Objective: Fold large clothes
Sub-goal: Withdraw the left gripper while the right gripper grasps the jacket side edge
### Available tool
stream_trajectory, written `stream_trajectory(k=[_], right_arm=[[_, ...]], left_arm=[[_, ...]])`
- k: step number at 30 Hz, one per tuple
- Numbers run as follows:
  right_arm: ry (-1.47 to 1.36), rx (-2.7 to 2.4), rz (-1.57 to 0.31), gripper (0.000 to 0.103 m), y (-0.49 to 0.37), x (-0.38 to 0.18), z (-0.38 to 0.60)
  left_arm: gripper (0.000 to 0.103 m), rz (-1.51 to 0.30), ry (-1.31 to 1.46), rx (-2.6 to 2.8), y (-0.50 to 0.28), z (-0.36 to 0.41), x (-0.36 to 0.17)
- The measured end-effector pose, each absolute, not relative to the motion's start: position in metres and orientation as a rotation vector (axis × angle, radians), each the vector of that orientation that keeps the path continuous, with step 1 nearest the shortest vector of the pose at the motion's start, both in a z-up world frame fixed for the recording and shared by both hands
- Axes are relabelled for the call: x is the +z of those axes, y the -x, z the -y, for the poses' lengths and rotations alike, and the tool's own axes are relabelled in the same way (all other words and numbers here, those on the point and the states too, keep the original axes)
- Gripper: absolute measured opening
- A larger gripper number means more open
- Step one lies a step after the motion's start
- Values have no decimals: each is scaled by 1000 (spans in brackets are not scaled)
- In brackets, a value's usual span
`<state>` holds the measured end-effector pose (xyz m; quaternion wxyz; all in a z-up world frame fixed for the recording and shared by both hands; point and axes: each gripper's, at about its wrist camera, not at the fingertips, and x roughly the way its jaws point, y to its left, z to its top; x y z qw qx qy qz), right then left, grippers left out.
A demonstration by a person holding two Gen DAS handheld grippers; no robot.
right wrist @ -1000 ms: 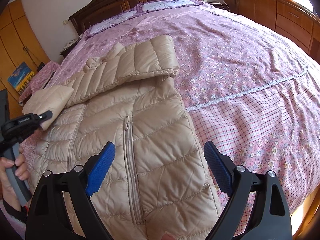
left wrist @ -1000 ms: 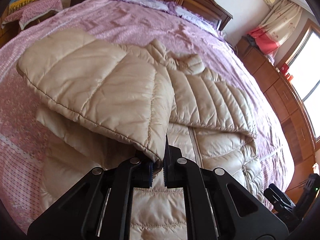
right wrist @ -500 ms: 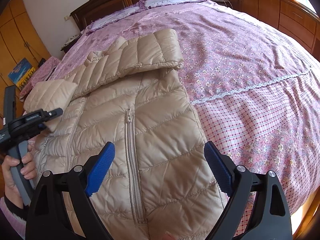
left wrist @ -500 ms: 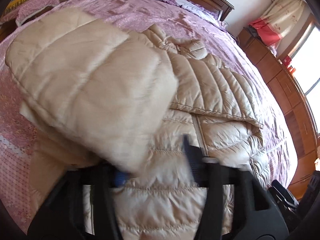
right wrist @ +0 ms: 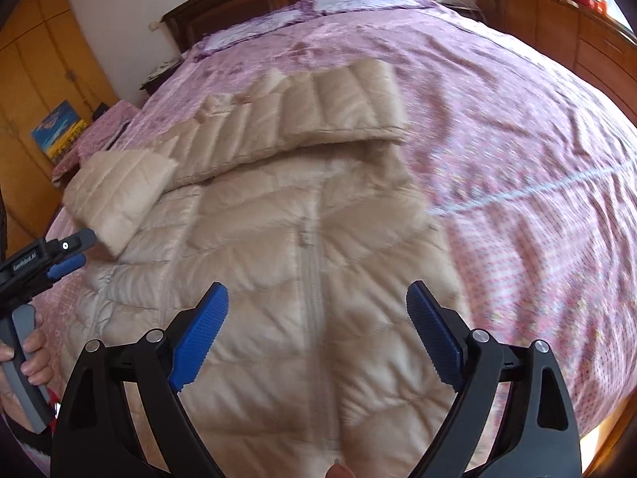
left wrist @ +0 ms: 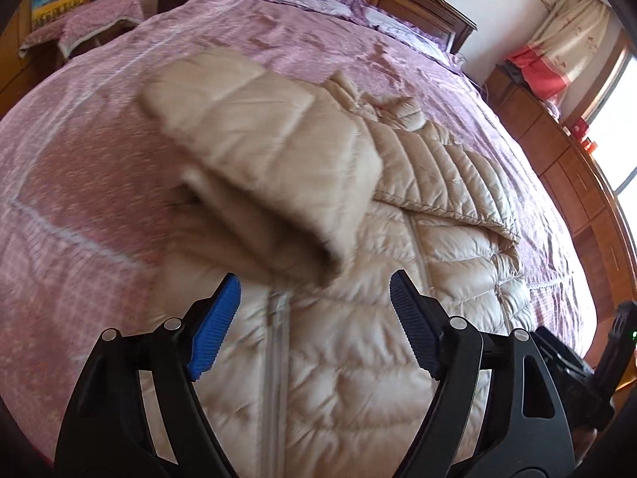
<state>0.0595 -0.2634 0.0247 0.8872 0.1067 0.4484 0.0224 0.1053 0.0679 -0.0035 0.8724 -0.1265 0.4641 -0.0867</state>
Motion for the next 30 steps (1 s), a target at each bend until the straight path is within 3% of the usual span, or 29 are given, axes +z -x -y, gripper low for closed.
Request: stream_trajectory(k=[13, 21, 23, 26, 28, 30], right_arm=[[-74, 298, -887, 88, -93, 50, 140], [28, 354, -886, 87, -128, 38, 69], [63, 339, -878, 82, -136, 33, 58], [90, 302, -896, 64, -152, 23, 49], [62, 298, -920, 38, -161, 17, 51], [42, 296, -918, 22, -165, 19, 58]], left_arm=[[77, -1015, 231, -3, -94, -131, -17], [77, -1033, 260, 49, -92, -157, -29], [77, -1035, 267, 55, -92, -160, -31], [77, -1036, 274, 54, -93, -162, -33], [77, -1033, 276, 48, -96, -162, -33], [77, -1029, 268, 41, -99, -161, -31]])
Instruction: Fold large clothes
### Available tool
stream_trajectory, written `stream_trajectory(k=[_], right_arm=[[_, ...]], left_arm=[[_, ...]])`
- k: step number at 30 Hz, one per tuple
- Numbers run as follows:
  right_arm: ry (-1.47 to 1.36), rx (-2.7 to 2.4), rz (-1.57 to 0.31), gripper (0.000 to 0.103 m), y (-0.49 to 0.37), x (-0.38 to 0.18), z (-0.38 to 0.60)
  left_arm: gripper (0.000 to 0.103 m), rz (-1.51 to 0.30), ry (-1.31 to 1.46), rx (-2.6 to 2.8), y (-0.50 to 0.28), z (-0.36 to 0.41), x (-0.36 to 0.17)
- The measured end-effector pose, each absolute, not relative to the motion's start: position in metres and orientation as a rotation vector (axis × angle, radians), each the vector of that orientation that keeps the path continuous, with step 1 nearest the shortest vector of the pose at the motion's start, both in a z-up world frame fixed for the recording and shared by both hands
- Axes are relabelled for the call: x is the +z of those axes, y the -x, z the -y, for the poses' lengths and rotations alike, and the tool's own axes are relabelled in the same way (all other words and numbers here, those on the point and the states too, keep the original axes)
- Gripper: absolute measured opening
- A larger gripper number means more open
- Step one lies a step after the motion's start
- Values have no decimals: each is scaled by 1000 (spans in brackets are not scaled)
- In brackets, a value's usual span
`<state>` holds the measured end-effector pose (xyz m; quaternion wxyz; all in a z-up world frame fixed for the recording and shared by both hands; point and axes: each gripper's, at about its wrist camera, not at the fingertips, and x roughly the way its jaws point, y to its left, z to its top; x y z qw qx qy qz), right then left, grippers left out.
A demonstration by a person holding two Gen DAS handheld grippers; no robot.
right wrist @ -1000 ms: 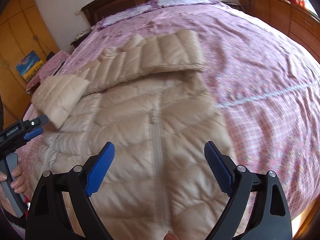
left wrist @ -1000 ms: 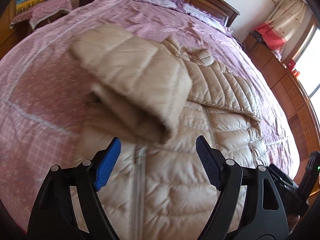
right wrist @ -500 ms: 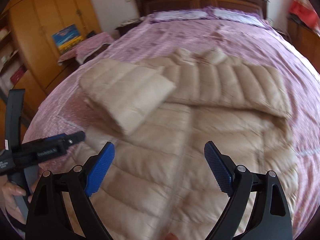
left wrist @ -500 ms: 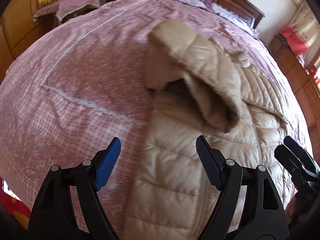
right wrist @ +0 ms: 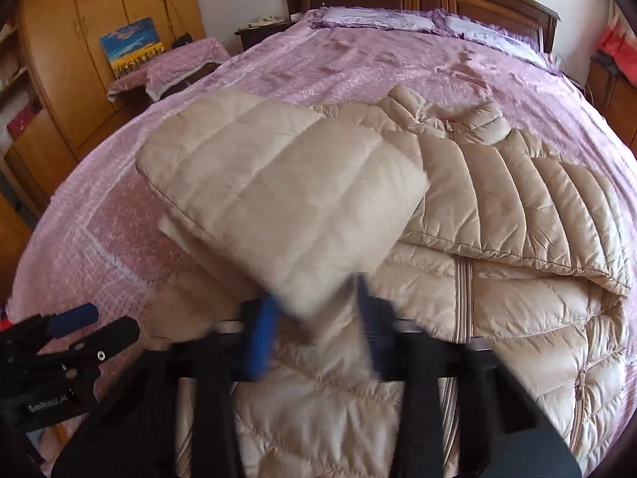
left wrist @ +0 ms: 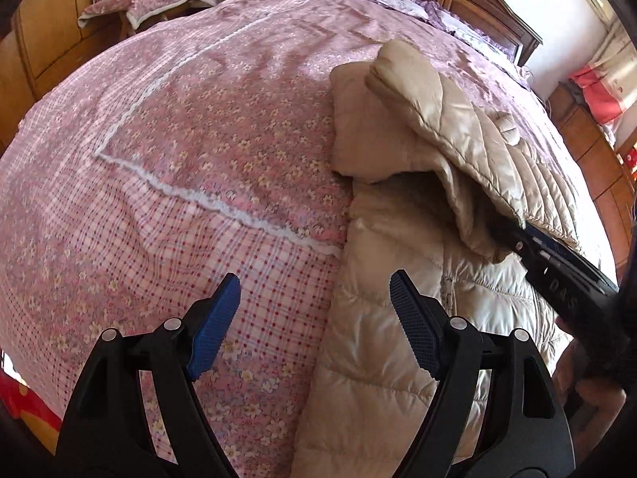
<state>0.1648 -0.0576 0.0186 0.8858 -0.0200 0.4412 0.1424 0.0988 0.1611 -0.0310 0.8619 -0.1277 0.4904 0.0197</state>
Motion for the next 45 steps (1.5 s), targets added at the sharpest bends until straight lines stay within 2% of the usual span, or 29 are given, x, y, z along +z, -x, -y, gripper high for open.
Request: stream_trajectory(k=[1, 4, 11, 16, 25, 27, 29, 30, 31, 39, 45], right_arm=[[41, 293, -902, 13, -165, 21, 60], [19, 285, -843, 7, -166, 39, 71], [-45, 182, -718, 6, -172, 73, 125], [-92, 99, -793, 6, -188, 48, 165], [-55, 38, -915, 8, -204, -8, 176], [-53, 40, -922, 16, -202, -6, 176], [-54, 52, -918, 35, -197, -2, 177], [-55, 41, -911, 54, -192, 1, 179], [-58, 36, -904, 67, -190, 3, 183], [-66, 85, -881, 68, -155, 36, 183], [-71, 209, -849, 76, -146, 59, 142]], left_arm=[[77, -1026, 261, 38, -101, -160, -30], [77, -1015, 243, 23, -111, -154, -24], [77, -985, 255, 15, -137, -143, -22], [77, -984, 252, 27, -153, -134, -31], [77, -971, 254, 25, -162, -126, -33], [77, -966, 242, 26, -165, -125, -31], [77, -959, 242, 23, -165, -126, -28], [77, -957, 242, 21, -166, -127, -28], [77, -955, 240, 19, -166, -127, -27], [77, -946, 230, 35, -161, -139, -18], [77, -945, 210, 68, -158, -151, -14]])
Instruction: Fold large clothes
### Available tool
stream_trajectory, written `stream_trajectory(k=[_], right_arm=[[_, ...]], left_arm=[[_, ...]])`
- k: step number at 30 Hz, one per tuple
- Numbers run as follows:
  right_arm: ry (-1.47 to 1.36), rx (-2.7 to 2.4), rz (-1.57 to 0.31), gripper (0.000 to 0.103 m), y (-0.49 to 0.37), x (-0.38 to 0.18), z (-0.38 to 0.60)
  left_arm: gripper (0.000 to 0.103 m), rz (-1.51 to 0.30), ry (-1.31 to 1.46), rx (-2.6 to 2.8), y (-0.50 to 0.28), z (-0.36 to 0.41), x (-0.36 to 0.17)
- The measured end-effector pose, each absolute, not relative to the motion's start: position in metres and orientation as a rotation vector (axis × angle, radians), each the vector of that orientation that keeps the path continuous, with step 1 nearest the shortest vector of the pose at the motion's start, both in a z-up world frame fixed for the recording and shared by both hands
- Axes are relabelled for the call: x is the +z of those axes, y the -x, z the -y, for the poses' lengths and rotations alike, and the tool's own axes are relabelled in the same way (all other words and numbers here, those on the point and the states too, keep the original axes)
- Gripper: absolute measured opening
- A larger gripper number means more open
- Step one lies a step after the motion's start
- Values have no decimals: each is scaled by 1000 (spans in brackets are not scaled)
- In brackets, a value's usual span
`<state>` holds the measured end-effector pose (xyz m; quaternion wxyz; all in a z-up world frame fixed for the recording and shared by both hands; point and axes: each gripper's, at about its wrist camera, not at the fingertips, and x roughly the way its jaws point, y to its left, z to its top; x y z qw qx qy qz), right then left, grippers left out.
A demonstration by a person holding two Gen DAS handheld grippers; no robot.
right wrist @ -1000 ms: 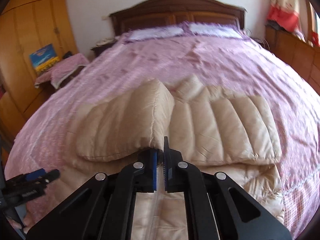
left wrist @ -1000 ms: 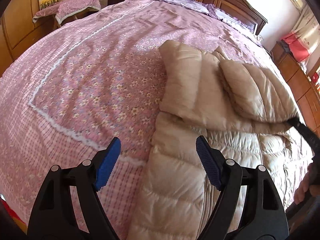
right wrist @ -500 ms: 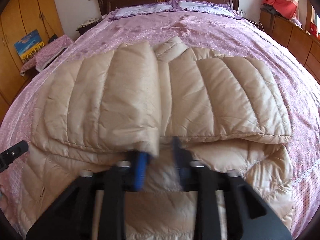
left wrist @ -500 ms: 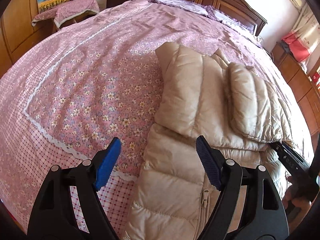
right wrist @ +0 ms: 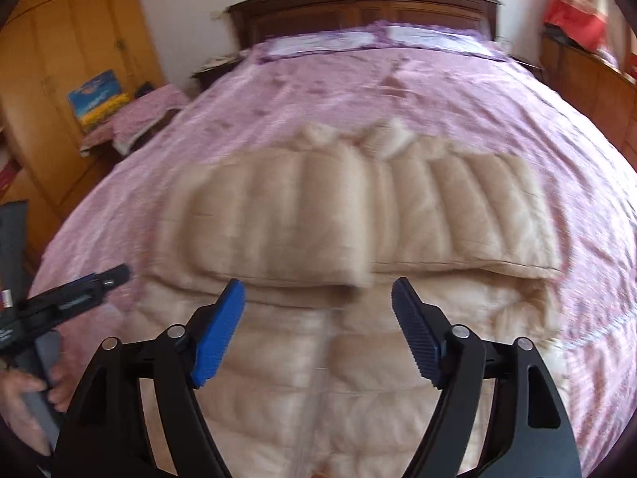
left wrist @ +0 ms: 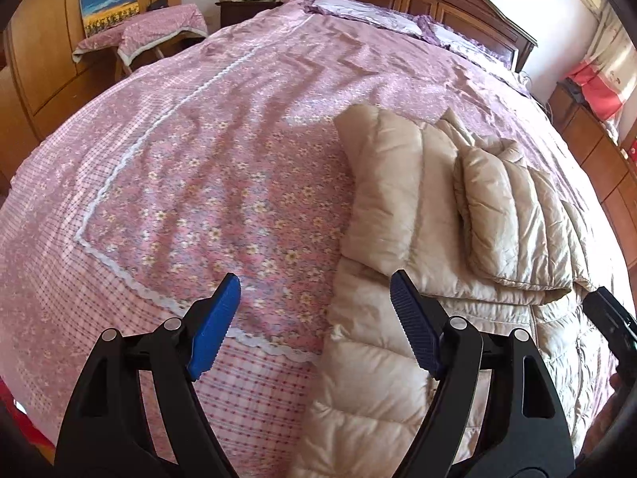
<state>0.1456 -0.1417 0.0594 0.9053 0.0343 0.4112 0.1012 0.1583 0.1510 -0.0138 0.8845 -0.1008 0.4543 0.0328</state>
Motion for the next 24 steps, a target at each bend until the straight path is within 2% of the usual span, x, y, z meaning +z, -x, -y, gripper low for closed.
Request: stream_trajectory(k=[7, 15, 17, 20, 24], right_arm=[[-30, 265, -865, 77, -167, 45, 73], [7, 164, -902, 77, -201, 15, 48], [18, 141, -920, 69, -206, 5, 49], [30, 128, -935, 52, -211, -5, 51], [29, 124, -929, 20, -211, -3, 60]], left_arm=[[77, -957, 251, 105, -153, -171, -22], [77, -964, 235, 90, -153, -172, -33], [77, -966, 239, 82, -153, -171, -35], [77, -968, 238, 71, -154, -169, -37], [77, -959, 219, 56, -156, -164, -32]])
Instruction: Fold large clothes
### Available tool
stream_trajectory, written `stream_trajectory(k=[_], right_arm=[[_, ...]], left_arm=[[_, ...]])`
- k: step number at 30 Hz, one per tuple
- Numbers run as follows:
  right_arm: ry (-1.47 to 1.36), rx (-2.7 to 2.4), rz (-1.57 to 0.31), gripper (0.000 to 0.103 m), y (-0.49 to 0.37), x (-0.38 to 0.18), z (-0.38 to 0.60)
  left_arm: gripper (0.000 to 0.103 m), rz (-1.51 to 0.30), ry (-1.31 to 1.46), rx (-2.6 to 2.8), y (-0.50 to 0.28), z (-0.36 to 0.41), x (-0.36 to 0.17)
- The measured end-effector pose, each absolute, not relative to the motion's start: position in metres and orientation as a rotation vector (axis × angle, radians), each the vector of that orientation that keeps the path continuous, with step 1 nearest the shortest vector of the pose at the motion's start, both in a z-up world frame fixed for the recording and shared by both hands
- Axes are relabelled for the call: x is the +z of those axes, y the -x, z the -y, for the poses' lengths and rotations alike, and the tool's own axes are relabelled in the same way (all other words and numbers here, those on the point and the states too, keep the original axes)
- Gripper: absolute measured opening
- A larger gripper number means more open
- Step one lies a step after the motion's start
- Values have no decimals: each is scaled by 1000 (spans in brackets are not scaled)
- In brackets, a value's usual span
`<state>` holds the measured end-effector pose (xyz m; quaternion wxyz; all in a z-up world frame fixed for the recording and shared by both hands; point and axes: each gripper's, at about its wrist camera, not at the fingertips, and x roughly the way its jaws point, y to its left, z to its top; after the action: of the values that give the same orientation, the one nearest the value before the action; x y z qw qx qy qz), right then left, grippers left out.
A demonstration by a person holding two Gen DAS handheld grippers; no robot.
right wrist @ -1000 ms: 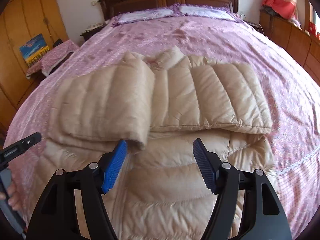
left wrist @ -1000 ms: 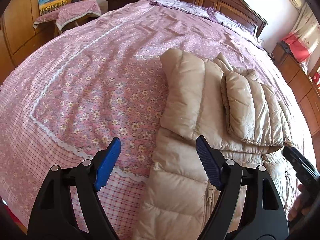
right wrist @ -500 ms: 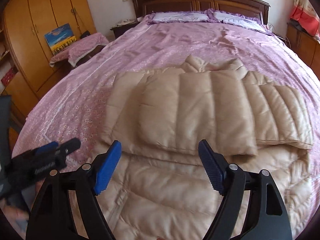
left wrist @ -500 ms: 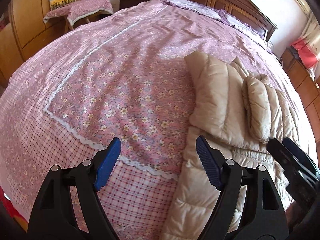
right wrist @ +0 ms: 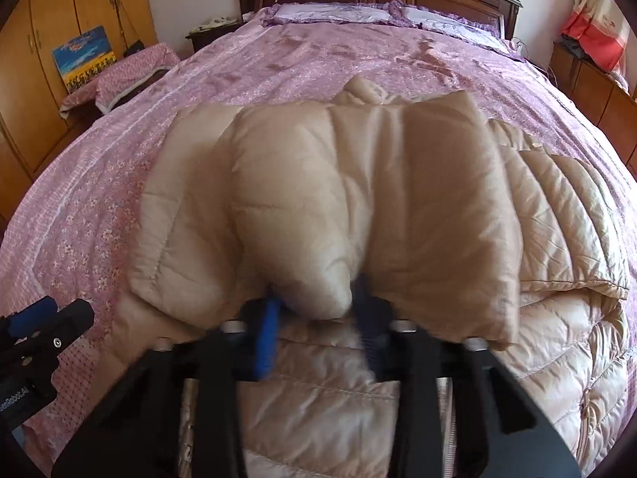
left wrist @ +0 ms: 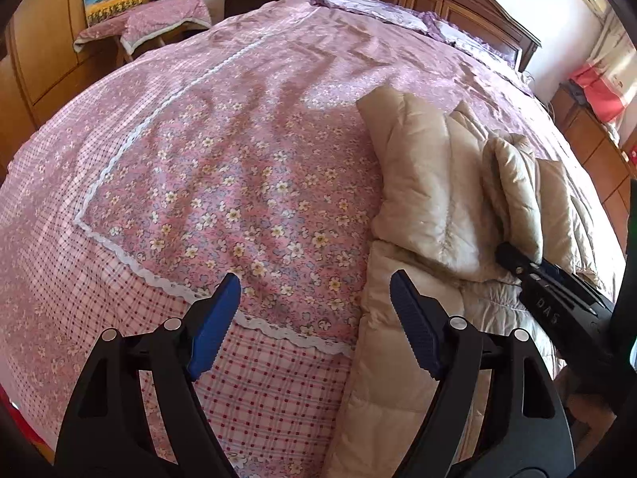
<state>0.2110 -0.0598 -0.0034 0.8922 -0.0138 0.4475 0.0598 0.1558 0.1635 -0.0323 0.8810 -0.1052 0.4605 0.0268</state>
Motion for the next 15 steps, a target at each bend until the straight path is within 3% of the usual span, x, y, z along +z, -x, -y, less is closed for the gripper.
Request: stream_trajectory(k=[4, 15], right_arm=[[-11, 145, -890, 12, -204, 12, 80], [-100, 98, -756, 11, -189, 78, 174]], left_arm=[[77, -939, 201, 26, -157, -155, -22], [77, -866, 156, -94, -181, -112, 7]])
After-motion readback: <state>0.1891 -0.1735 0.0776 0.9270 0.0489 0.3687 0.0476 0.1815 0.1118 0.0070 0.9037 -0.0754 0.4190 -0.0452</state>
